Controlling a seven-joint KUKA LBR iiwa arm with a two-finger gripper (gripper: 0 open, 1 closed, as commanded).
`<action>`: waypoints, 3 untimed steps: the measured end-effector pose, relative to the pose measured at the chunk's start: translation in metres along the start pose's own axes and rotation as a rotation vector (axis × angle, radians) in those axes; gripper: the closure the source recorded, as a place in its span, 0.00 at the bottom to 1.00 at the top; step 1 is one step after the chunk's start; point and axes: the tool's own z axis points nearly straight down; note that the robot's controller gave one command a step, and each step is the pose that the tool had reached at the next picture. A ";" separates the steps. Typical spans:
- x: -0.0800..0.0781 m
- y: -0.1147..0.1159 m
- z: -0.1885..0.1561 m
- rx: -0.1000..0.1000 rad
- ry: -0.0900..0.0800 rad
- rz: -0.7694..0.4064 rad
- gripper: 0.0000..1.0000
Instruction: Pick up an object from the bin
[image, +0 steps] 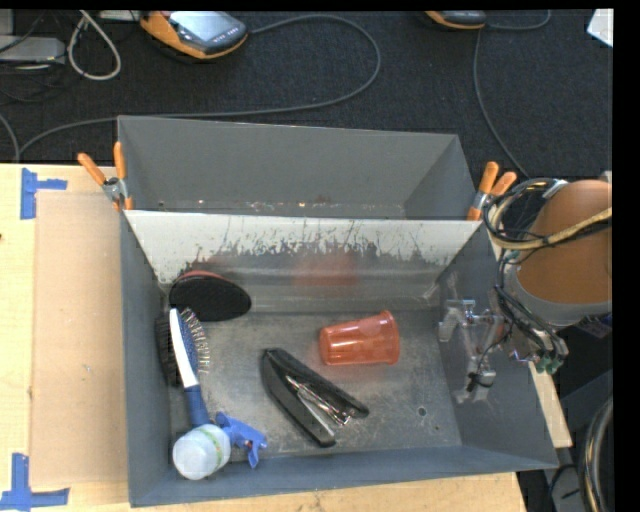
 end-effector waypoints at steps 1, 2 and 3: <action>0.000 0.000 0.000 0.000 0.000 0.000 0.00; -0.053 0.064 0.072 -0.005 0.001 0.015 0.00; -0.046 0.031 0.070 0.004 -0.006 0.057 0.00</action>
Offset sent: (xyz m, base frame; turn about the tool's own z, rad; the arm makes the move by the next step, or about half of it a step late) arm 0.0511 0.0592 -0.0676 0.0230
